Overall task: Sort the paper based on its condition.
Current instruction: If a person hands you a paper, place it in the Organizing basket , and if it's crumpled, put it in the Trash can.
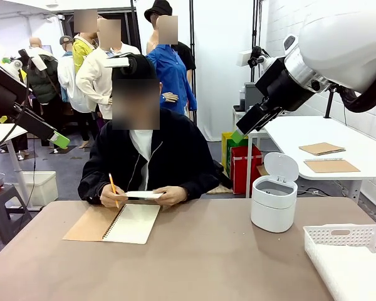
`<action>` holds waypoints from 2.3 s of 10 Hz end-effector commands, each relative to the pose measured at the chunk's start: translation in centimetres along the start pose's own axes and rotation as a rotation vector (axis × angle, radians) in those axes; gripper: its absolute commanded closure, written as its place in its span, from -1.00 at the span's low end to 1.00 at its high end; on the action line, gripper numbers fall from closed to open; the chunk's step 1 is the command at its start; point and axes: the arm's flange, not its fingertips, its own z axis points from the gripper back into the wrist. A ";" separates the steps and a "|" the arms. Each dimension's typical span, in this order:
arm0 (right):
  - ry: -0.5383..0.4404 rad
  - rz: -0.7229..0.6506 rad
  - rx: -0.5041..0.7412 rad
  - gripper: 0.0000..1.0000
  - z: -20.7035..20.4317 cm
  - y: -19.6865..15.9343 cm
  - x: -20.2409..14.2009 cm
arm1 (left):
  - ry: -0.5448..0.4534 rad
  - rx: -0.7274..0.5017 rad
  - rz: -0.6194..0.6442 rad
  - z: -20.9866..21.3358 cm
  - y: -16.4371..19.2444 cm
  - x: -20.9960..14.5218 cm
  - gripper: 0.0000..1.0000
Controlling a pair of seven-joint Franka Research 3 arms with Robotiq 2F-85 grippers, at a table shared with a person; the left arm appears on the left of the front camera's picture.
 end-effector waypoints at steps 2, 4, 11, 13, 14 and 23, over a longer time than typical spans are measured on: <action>0.003 -0.003 0.002 -1.00 -0.3 0.0 -0.2 | 0.001 -0.007 0.012 0.0 0.0 0.0 -1.00; 0.003 -0.003 0.002 -1.00 -0.3 0.0 -0.2 | 0.001 -0.007 0.012 0.0 0.0 0.0 -1.00; 0.003 -0.003 0.002 -1.00 -0.3 0.0 -0.2 | 0.001 -0.007 0.012 0.0 0.0 0.0 -1.00; 0.003 -0.003 0.002 -1.00 -0.3 0.0 -0.2 | 0.001 -0.007 0.012 0.0 0.0 0.0 -1.00; 0.003 -0.003 0.002 -1.00 -0.3 0.0 -0.2 | 0.001 -0.007 0.012 0.0 0.0 0.0 -1.00; 0.000 0.000 0.000 -1.00 0.0 0.0 0.0 | 0.001 -0.007 0.012 0.0 0.0 0.0 -1.00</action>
